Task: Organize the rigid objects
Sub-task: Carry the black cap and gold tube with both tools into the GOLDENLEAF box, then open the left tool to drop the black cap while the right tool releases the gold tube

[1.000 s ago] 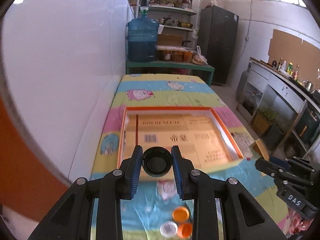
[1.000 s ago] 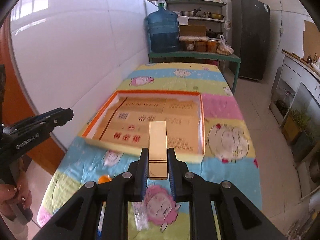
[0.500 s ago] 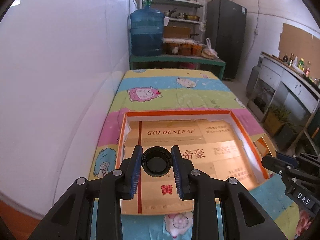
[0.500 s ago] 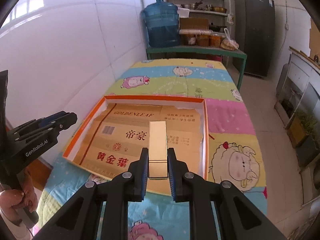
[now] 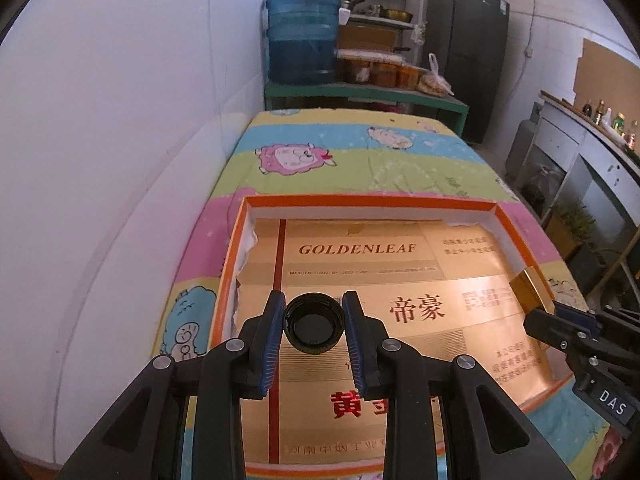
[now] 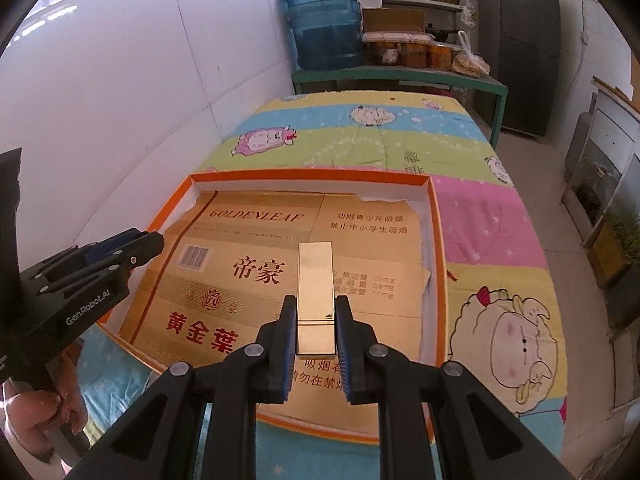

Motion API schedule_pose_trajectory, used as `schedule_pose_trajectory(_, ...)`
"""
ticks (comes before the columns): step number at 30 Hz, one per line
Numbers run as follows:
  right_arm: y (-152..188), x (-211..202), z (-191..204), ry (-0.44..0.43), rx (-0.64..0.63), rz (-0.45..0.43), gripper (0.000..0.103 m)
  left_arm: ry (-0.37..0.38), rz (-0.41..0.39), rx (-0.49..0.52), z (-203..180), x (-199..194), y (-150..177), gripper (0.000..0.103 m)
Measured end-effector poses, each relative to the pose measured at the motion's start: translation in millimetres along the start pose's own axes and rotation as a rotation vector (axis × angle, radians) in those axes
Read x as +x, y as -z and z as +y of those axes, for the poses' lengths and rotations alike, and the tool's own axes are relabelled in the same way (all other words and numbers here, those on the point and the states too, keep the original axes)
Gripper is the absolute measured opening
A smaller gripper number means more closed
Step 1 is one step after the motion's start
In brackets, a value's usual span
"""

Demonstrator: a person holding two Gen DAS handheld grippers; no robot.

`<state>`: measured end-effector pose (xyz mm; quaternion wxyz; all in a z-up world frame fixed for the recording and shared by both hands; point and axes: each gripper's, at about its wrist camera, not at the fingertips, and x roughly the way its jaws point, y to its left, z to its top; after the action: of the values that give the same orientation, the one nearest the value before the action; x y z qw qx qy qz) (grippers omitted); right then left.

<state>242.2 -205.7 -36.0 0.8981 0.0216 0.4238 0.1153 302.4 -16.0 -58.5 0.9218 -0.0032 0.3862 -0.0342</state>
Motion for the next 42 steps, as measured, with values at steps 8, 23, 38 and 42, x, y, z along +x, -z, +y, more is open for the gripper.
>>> schedule_pose_trajectory(8,2,22,-4,-0.01,0.004,0.037,0.018,-0.006,0.049,0.007,-4,22,7,0.03)
schedule_pose_trajectory(23,10,45,-11,-0.004,0.005,0.086,0.018,0.017,0.116,0.008,-10,44,16,0.03)
schedule_pose_trajectory(38,13,40,-7,0.033,-0.01,0.058,0.036,0.06,0.095,-0.023,1,36,18,0.037)
schedule_pose_trajectory(42,14,31,-6,0.042,-0.011,0.036,0.037,0.065,0.069,-0.016,1,24,18,0.037)
